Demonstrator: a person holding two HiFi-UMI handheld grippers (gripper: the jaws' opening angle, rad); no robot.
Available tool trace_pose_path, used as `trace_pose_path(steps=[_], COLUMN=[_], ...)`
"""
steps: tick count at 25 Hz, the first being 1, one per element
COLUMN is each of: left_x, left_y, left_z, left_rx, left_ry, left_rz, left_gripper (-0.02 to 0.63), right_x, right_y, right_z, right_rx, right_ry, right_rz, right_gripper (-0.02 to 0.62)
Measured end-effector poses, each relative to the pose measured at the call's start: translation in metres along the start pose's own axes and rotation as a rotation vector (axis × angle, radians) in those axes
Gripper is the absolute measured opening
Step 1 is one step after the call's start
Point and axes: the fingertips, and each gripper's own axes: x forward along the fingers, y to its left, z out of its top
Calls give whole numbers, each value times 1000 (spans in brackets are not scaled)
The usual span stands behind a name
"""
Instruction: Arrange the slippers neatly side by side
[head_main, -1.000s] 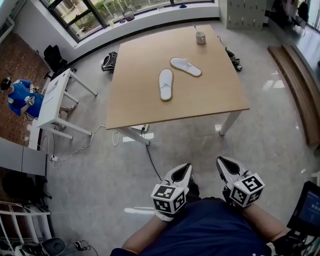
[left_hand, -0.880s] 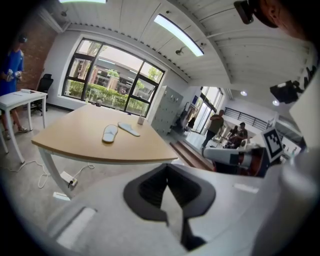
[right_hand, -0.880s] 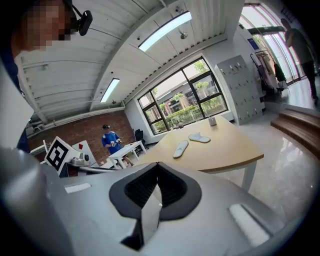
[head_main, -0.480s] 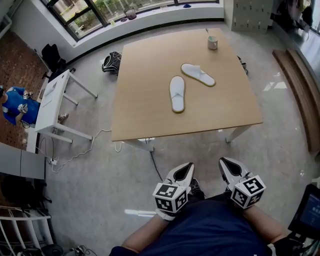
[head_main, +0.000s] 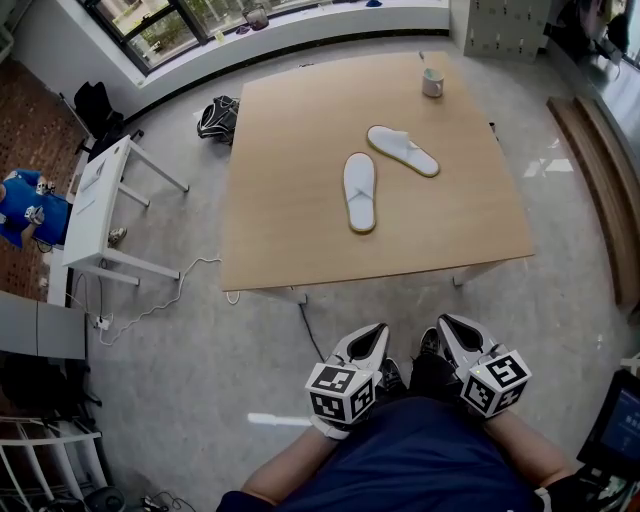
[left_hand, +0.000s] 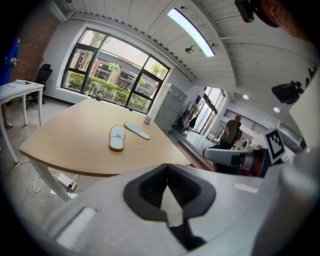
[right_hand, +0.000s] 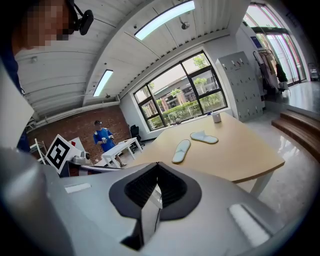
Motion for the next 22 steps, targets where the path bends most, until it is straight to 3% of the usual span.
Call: trace_pose_path(steps=[12,22], left_x=[40,123], left_y=[57,64], left_z=[54,103], left_rx=[-19,-47], left_ry=[-34,-20], left_rz=[136,167], left_gripper=[5,5], right_x=[86,134], right_y=[-30,-98], right_z=[44,87], right_rx=[-16,8], right_ry=[14,73], right_rz=[129,174], right_gripper=[11,11])
